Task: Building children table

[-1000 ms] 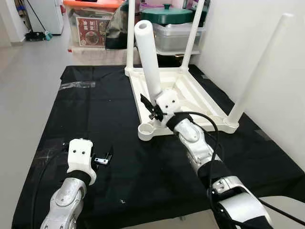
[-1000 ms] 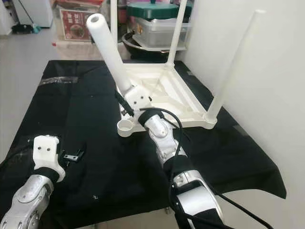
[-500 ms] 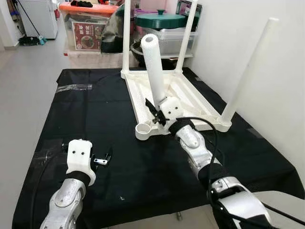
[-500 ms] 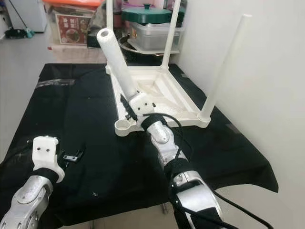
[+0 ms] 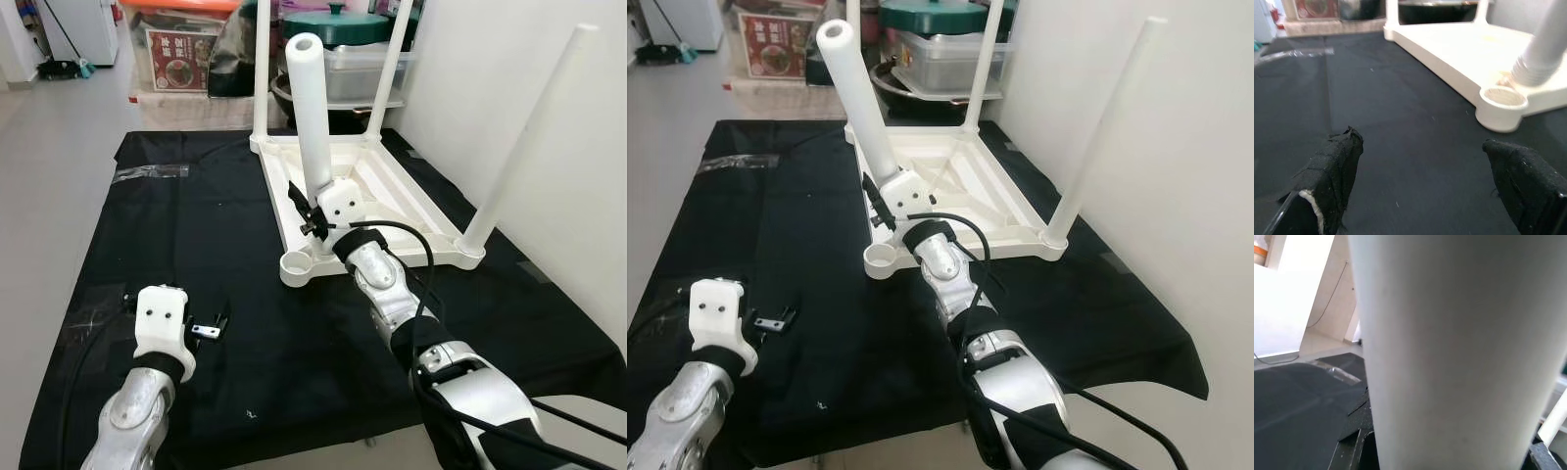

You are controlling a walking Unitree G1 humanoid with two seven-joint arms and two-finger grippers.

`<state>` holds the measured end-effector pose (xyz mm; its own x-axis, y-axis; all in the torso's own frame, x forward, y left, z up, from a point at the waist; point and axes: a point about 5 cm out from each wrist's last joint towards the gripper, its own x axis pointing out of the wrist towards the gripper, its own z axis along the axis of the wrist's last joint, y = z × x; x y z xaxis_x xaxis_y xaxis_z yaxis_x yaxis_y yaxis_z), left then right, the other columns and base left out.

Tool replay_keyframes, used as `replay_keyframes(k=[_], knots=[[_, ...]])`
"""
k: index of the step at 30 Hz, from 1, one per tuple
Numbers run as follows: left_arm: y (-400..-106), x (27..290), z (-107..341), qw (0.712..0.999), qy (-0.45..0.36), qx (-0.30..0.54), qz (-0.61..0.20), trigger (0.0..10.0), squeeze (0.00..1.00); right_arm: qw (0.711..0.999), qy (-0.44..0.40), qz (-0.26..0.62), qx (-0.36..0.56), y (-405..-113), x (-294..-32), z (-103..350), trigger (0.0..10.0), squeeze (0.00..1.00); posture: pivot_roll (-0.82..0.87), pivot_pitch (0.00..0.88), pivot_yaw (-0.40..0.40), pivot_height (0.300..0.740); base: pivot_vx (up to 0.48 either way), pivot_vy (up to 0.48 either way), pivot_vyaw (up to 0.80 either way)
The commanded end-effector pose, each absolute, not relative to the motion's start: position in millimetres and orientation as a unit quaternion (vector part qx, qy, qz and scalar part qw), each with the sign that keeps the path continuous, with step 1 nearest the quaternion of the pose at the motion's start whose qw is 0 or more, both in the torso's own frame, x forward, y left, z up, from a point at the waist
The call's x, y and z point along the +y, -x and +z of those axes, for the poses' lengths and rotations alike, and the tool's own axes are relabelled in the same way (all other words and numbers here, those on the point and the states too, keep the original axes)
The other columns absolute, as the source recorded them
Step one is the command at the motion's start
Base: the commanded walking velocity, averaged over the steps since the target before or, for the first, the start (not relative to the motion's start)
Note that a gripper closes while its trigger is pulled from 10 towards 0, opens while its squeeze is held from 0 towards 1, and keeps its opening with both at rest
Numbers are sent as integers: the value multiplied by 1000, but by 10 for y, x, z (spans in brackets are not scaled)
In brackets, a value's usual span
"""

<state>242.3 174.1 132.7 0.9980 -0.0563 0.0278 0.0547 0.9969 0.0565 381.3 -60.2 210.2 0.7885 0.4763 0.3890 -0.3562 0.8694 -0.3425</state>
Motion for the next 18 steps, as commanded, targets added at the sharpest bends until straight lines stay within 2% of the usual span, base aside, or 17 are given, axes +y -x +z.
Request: replay_keyframes(k=[1, 10, 18], knots=[[-2406, 1716, 1324, 999, -27, -10, -32, 10000, 0, 935, 126, 218, -248, -3818, -608, 2143, 10000, 0, 236, 0, -115, 740, 0, 0, 0], [-2119, 1740, 1282, 999, -28, 24, -38, 10000, 0, 941, 119, 188, -255, -3854, -750, 2189, 10000, 0, 227, 0, -88, 740, 0, 0, 0], [-2060, 1788, 1329, 998, -36, 34, -43, 10000, 0, 950, 102, 196, -220, -3831, -754, 2002, 10000, 0, 232, 0, -82, 740, 0, 0, 0]])
